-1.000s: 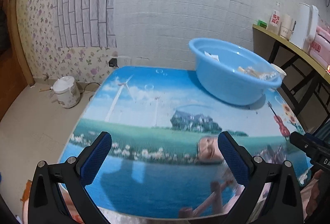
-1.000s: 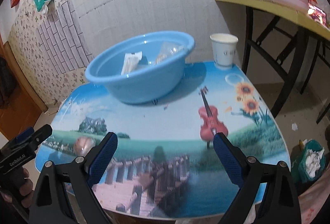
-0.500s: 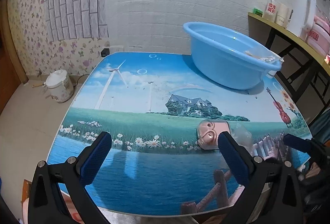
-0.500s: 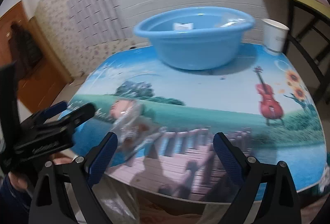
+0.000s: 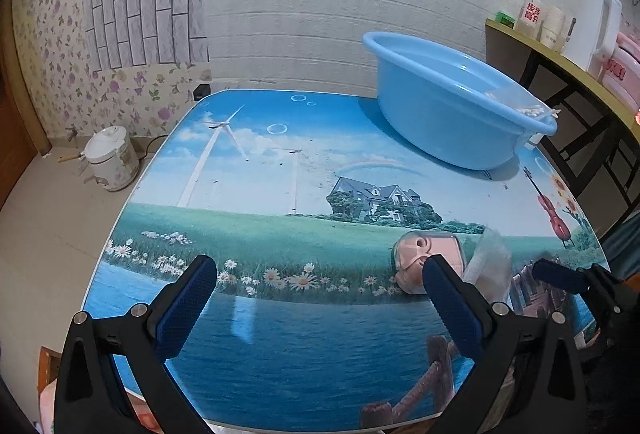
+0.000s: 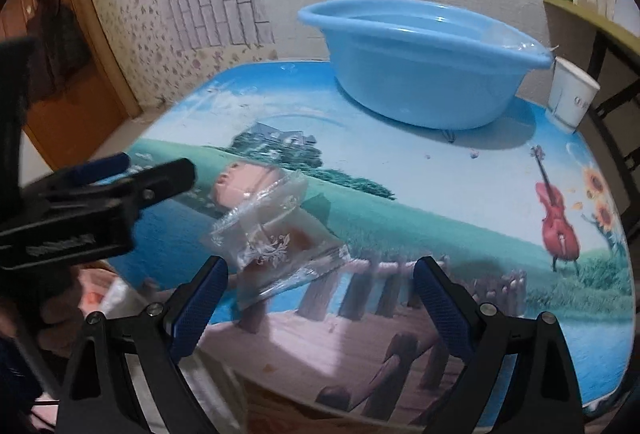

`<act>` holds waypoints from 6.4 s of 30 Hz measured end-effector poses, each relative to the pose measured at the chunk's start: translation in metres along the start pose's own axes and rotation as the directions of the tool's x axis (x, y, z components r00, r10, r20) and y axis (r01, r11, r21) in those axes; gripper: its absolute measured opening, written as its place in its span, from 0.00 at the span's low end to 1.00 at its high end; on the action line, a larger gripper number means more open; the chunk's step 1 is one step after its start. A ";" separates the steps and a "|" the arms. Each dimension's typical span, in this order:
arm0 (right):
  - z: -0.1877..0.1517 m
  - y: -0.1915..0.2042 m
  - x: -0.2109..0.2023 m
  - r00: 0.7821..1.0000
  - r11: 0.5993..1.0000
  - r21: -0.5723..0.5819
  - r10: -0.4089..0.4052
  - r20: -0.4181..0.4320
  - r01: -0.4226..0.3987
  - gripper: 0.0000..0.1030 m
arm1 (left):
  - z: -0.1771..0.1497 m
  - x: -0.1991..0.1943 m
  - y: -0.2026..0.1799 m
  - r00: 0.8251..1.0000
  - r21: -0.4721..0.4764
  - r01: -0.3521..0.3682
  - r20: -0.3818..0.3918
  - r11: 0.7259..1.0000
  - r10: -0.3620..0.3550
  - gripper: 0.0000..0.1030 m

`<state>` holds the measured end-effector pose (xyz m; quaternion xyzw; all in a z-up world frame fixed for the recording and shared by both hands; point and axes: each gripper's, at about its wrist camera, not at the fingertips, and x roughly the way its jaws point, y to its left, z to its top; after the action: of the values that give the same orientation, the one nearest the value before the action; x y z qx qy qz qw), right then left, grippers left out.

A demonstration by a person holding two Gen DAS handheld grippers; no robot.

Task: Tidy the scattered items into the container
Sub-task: 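Move left tool to the pink face-shaped box while right tool approaches the clear bag, then close left gripper on the pink box while right gripper grasps the clear bag, then lift the pink box with left tool while right tool carries the clear bag to the basin, then open left gripper to drop the pink box while right gripper releases the clear bag into the basin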

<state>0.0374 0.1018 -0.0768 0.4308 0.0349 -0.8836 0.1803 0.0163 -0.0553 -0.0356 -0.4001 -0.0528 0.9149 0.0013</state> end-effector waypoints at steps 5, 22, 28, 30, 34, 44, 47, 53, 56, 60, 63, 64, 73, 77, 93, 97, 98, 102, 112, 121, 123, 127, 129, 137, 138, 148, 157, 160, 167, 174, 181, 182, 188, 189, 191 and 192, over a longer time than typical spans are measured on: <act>0.000 -0.026 0.001 0.999 0.996 0.079 -0.050 0.009 0.049 0.92 | 0.001 0.003 -0.011 0.999 0.027 0.034 -0.010 0.999 -0.034 1.00; 0.004 -0.061 -0.007 0.998 0.984 0.169 -0.063 0.027 0.058 0.92 | 0.003 0.035 -0.043 0.994 0.073 0.069 -0.085 0.995 -0.063 1.00; 0.009 -0.048 -0.009 0.999 0.987 0.159 0.016 0.050 -0.024 0.92 | 0.002 0.034 -0.037 0.995 0.081 0.070 -0.072 0.994 -0.065 1.00; 0.010 -0.043 -0.006 0.999 0.988 0.153 0.020 0.043 -0.027 0.92 | 0.002 0.034 -0.033 0.995 0.071 0.073 -0.074 0.995 -0.068 1.00; 0.012 -0.036 0.001 0.999 0.987 0.156 0.015 0.034 -0.020 0.92 | 0.004 0.037 -0.024 0.996 0.059 0.067 -0.070 0.996 -0.063 1.00; 0.025 -0.018 0.017 0.999 0.997 0.074 0.028 0.046 -0.031 0.76 | 0.011 0.042 -0.008 0.994 0.071 0.090 -0.061 0.993 -0.086 0.93; 0.026 -0.007 0.021 0.999 1.000 -0.013 -0.001 0.052 0.002 0.47 | 0.012 0.043 -0.009 0.995 0.081 0.091 -0.057 0.993 -0.086 0.90; 0.029 -0.022 0.016 0.999 1.000 0.023 -0.017 0.040 0.016 0.34 | 0.014 0.045 -0.022 0.994 0.125 0.100 -0.059 0.987 -0.093 0.73; 0.029 -0.040 0.012 0.997 0.996 0.067 -0.068 0.042 0.065 0.33 | 0.015 0.047 -0.027 0.995 0.135 0.090 -0.054 0.987 -0.083 0.69; 0.026 -0.070 0.004 0.990 0.982 0.138 -0.139 0.039 0.132 0.33 | 0.015 0.048 -0.032 0.996 0.150 0.080 -0.047 0.985 -0.073 0.65; 0.024 -0.090 0.002 0.983 0.967 0.185 -0.183 0.023 0.175 0.33 | 0.013 0.049 -0.039 0.998 0.171 0.059 -0.044 0.983 -0.053 0.65; 0.023 -0.095 0.000 0.982 0.964 0.193 -0.190 0.022 0.182 0.33 | 0.013 0.049 -0.040 0.998 0.172 0.063 -0.043 0.983 -0.056 0.65; 0.020 -0.097 0.004 0.979 0.962 0.191 -0.202 0.017 0.195 0.35 | 0.014 0.051 -0.042 0.997 0.168 0.063 -0.047 0.984 -0.056 0.65; 0.022 -0.090 0.010 0.979 0.966 0.165 -0.204 0.014 0.199 0.40 | 0.012 0.048 -0.045 0.998 0.168 0.060 -0.022 0.984 -0.057 0.51; 0.025 -0.086 0.006 0.980 0.972 0.150 -0.192 0.053 0.183 0.31 | 0.009 0.042 -0.043 0.996 0.149 0.084 -0.034 0.985 -0.080 0.45; 0.024 -0.087 -0.001 0.983 0.973 0.160 -0.178 0.052 0.168 0.31 | 0.010 0.040 -0.039 0.995 0.123 0.095 -0.049 0.988 -0.090 0.45; 0.024 -0.088 -0.003 0.983 0.973 0.164 -0.175 0.059 0.164 0.31 | 0.010 0.040 -0.038 0.995 0.119 0.093 -0.049 0.989 -0.088 0.45; 0.024 -0.092 -0.013 0.982 0.971 0.189 -0.163 0.091 0.143 0.30 | 0.008 0.038 -0.035 0.996 0.110 0.082 -0.048 0.991 -0.077 0.45; 0.024 -0.096 -0.026 0.983 0.967 0.219 -0.153 0.103 0.128 0.31 | 0.012 0.024 -0.035 0.997 0.095 0.080 -0.026 0.992 -0.078 0.45; 0.020 -0.097 -0.030 0.984 0.966 0.231 -0.145 0.103 0.118 0.31 | 0.013 0.016 -0.038 0.997 0.100 0.082 -0.012 0.992 -0.081 0.45; 0.020 -0.097 -0.032 0.983 0.966 0.231 -0.147 0.109 0.119 0.31 | 0.014 0.014 -0.038 0.997 0.094 0.083 -0.009 0.992 -0.082 0.45; 0.020 -0.097 -0.037 0.983 0.965 0.239 -0.140 0.119 0.108 0.31 | 0.015 0.008 -0.040 0.996 0.100 0.087 0.003 0.991 -0.088 0.45; 0.021 -0.097 -0.039 0.982 0.965 0.238 -0.141 0.127 0.108 0.31 | 0.015 0.005 -0.041 0.996 0.100 0.091 0.012 0.991 -0.092 0.45; 0.023 -0.094 -0.048 0.979 0.964 0.241 -0.146 0.139 0.109 0.31 | 0.018 -0.002 -0.040 0.995 0.089 0.096 0.019 0.991 -0.098 0.45; 0.024 -0.094 -0.051 0.978 0.965 0.240 -0.147 0.145 0.109 0.31 | 0.019 -0.004 -0.039 0.995 0.085 0.098 0.023 0.992 -0.100 0.45; 0.034 -0.090 -0.071 0.972 0.967 0.234 -0.142 0.186 0.097 0.31 | 0.039 -0.032 -0.045 0.991 0.093 0.098 0.083 0.991 -0.106 0.45; 0.044 -0.089 -0.083 0.969 0.969 0.230 -0.136 0.206 0.087 0.31 | 0.059 -0.039 -0.054 0.991 0.089 0.086 0.096 0.992 -0.095 0.45; 0.049 -0.093 -0.086 0.970 0.967 0.239 -0.132 0.203 0.082 0.31 | 0.067 -0.038 -0.061 0.991 0.092 0.088 0.093 0.992 -0.097 0.45; 0.070 -0.097 -0.106 0.958 0.975 0.198 -0.146 0.247 0.097 0.31 | 0.087 -0.039 -0.075 0.986 0.113 0.106 0.116 0.988 -0.119 0.45; 0.090 -0.106 -0.117 0.947 0.976 0.193 -0.152 0.282 0.099 0.31 | 0.110 -0.033 -0.092 0.982 0.141 0.119 0.129 0.983 -0.137 0.45; 0.103 -0.113 -0.100 0.953 0.978 0.187 -0.137 0.272 0.087 0.31 | 0.129 -0.016 -0.107 0.983 0.162 0.124 0.118 0.979 -0.144 0.45; 0.106 -0.114 -0.097 0.953 0.980 0.181 -0.135 0.272 0.087 0.31 | 0.131 -0.013 -0.108 0.983 0.165 0.124 0.116 0.979 -0.144 0.45; 0.118 -0.119 -0.078 0.957 0.983 0.173 -0.111 0.269 0.065 0.31 | 0.142 0.010 -0.117 0.986 0.174 0.126 0.087 0.977 -0.142 0.45; 0.121 -0.120 -0.074 0.958 0.983 0.173 -0.107 0.267 0.061 0.31 | 0.144 0.015 -0.118 0.987 0.176 0.126 0.082 0.976 -0.142 0.45; 0.124 -0.122 -0.068 0.960 0.984 0.170 -0.101 0.261 0.058 0.31 | 0.146 0.023 -0.121 0.987 0.180 0.128 0.073 0.975 -0.143 0.45; 0.127 -0.124 -0.065 0.961 0.984 0.169 -0.100 0.258 0.057 0.31 | 0.148 0.026 -0.122 0.987 0.181 0.129 0.070 0.975 -0.144 0.45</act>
<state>-0.0641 0.2085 0.0410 0.3198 -0.0434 -0.9398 0.1128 -0.1149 0.0535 0.0568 -0.3559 0.0009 0.9294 0.0975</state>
